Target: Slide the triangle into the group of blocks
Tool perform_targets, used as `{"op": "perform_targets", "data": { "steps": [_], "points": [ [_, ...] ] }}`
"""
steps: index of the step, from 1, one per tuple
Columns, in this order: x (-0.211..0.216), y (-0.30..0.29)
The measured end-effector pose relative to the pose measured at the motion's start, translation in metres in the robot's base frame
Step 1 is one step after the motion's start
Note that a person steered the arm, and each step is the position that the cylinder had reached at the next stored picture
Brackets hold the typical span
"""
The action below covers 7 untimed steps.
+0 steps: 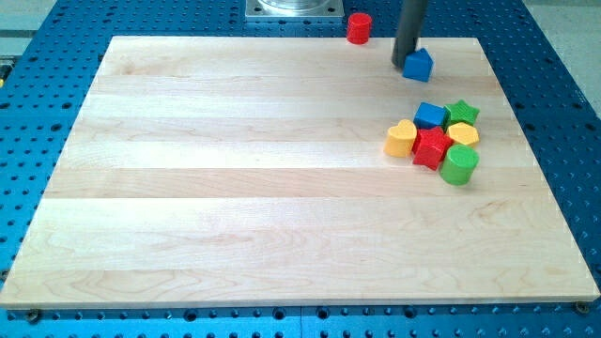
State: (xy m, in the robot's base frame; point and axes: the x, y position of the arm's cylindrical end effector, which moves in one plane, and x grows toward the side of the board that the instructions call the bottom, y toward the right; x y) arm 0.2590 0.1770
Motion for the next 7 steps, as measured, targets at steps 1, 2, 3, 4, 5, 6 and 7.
{"op": "perform_targets", "data": {
  "steps": [1,2,3,4,5,6,7],
  "points": [
    [0.008,0.020],
    [-0.001,0.045],
    [0.050,0.052],
    [0.102,0.041],
    [0.093,0.044],
    [0.100,0.034],
    [0.102,0.020]
  ]
}}
